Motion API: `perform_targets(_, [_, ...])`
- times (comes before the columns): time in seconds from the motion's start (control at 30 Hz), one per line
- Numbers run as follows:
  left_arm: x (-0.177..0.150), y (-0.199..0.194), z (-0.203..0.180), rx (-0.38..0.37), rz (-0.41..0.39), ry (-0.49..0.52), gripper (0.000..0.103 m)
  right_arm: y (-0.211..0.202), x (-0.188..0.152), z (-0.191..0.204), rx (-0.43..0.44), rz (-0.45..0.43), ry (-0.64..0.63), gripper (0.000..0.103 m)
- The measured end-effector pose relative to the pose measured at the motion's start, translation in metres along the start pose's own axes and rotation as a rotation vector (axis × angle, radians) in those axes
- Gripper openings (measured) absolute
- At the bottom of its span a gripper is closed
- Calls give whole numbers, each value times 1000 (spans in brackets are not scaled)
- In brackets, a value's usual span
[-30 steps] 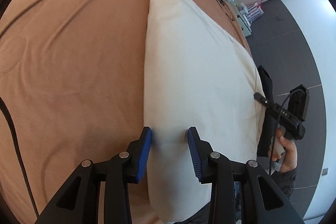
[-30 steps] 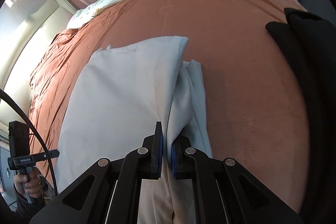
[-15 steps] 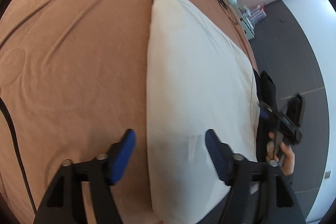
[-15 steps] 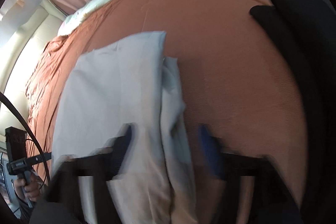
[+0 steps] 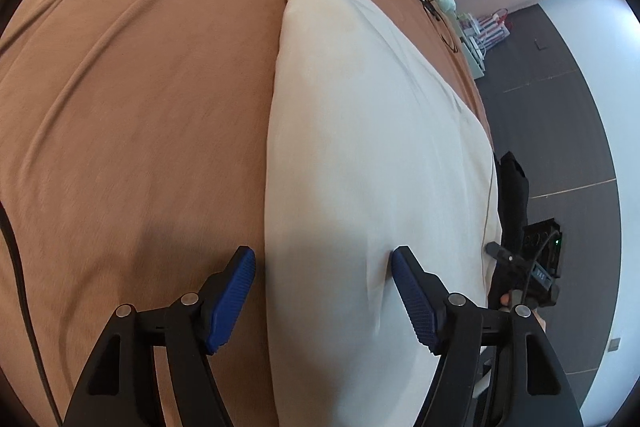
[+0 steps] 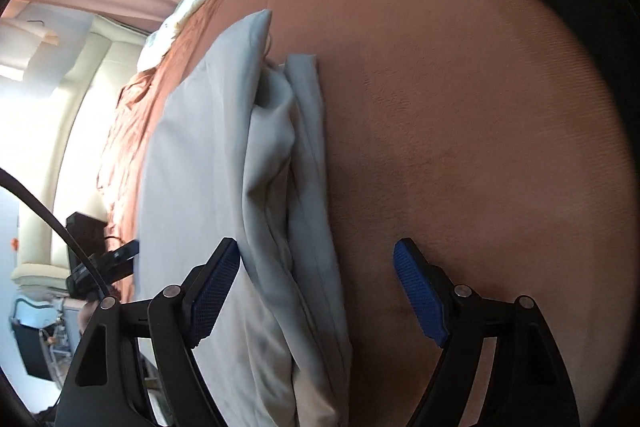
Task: Fold large clothes
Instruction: 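Close both tools on the edge of the folded jacket bundle, then lift the jacket bundle with both tools and carry it toward the headboard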
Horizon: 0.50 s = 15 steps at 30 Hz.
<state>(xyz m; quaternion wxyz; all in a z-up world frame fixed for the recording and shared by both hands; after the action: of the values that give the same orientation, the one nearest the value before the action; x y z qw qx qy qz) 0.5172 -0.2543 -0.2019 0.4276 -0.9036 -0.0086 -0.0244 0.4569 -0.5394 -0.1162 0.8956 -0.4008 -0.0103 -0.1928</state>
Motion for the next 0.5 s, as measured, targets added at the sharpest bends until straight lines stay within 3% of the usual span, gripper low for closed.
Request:
perform_targets(0.07, [8,4,-2,1,4,6,72,5,7,1,88,31,16,78])
perform_targets(0.23, [30,15,-3,-8,17,6,72,19,26,-5,177,66,29,78])
perform_targets(0.5, [61,25,-5,21,14,4,72,31,43,-11,190,90,-11,69])
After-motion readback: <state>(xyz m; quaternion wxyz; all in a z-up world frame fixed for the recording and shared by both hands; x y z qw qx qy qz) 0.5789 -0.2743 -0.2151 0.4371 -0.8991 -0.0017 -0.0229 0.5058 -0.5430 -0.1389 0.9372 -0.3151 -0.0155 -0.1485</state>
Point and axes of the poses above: each gripper's, at about its wrist camera, not at the fingertips, and y roughly the way its jaws point, z to its left, x to its top, the point moved 5 cm from there along y, roughly the way its jaws point, and after that the axes turned 5 degrees about z, right-handed, at the moved point
